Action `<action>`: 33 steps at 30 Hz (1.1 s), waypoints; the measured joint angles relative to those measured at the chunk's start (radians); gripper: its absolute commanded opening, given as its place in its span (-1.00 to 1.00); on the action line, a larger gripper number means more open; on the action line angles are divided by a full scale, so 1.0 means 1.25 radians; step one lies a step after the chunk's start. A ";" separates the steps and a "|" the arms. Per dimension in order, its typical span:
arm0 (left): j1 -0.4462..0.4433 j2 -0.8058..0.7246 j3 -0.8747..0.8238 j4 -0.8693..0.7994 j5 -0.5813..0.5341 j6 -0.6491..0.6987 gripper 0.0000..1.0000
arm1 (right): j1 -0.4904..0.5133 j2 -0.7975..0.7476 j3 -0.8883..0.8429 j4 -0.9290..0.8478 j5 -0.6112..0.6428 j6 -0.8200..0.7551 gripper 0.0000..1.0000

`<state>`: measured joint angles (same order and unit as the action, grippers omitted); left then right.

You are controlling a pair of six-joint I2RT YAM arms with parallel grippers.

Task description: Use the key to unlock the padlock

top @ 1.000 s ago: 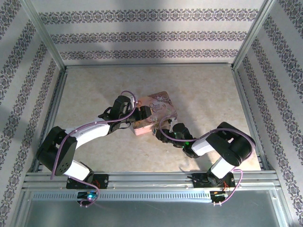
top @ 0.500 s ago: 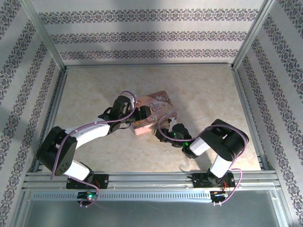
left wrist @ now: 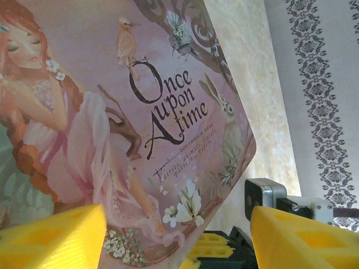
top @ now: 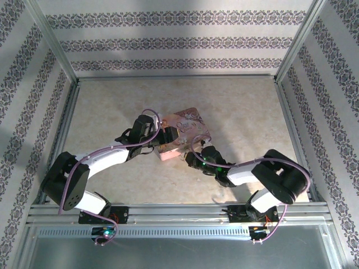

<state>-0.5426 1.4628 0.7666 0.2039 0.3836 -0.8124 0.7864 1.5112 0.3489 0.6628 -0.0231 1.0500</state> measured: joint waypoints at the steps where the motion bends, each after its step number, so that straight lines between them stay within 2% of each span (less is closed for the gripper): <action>1: 0.000 0.000 0.000 0.000 0.000 0.000 0.38 | 0.008 -0.017 0.016 -0.052 0.019 0.006 -0.87; 11: -0.006 0.000 -0.001 0.004 0.001 0.000 0.37 | 0.056 -0.049 0.170 -0.415 0.164 0.072 -0.93; 22: -0.006 0.000 -0.001 0.004 -0.002 0.001 0.38 | 0.076 0.034 0.259 -0.515 0.260 0.131 -0.91; 28: -0.006 -0.002 -0.002 0.004 -0.009 0.003 0.37 | 0.087 0.081 0.300 -0.531 0.309 0.157 -0.72; 33: -0.006 -0.003 -0.002 0.004 -0.015 0.003 0.37 | 0.092 0.109 0.307 -0.532 0.313 0.167 -0.42</action>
<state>-0.5499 1.4593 0.7647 0.2085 0.3653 -0.8082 0.9012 1.6478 0.7322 -0.0021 0.3683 1.2587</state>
